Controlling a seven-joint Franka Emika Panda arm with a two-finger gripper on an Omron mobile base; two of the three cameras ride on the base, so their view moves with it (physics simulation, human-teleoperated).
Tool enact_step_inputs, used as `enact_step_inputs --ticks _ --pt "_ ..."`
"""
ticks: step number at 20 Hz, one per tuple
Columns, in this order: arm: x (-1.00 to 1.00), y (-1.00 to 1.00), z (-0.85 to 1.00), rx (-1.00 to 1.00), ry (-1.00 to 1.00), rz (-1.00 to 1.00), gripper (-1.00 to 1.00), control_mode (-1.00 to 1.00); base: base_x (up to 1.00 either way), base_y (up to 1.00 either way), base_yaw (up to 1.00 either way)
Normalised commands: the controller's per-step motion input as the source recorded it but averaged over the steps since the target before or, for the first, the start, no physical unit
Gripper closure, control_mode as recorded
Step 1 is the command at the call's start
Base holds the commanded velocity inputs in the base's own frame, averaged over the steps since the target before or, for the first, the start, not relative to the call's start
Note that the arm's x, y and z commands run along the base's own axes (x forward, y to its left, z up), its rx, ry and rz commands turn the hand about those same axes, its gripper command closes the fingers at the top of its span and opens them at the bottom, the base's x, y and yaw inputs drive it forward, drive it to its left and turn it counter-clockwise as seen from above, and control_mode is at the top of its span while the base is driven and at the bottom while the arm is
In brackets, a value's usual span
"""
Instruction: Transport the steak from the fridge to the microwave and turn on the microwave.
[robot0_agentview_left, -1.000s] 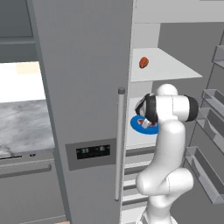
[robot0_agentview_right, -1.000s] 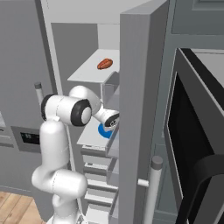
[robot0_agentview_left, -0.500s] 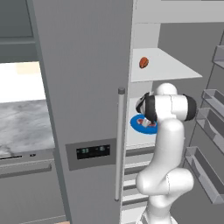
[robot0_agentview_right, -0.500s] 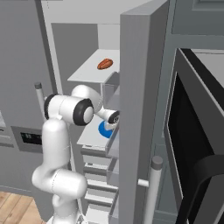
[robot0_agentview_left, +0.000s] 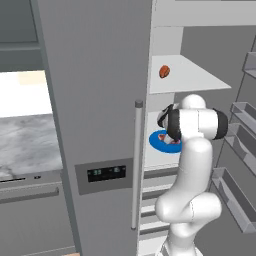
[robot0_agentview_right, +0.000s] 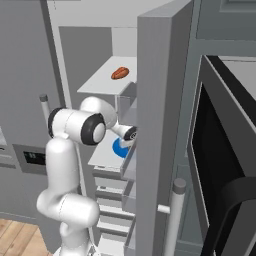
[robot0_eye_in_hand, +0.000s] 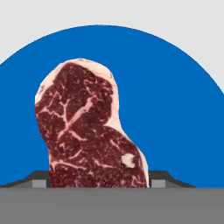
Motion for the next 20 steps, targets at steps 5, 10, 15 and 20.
enact_step_inputs --ticks 5,10,15,20 --pt "-0.42 0.0 0.0 0.0 -0.26 -0.07 1.0 -1.0 0.0 0.0 0.0" --pt "-0.45 0.0 0.18 0.03 -0.3 -0.07 1.0 -1.0 0.0 0.0 0.0" --pt "-0.43 0.0 0.7 0.09 -0.25 -0.03 1.0 -1.0 0.0 0.0 0.0" --pt "-0.55 0.0 0.63 0.11 -0.04 -0.01 1.0 -1.0 0.0 0.0 0.0"
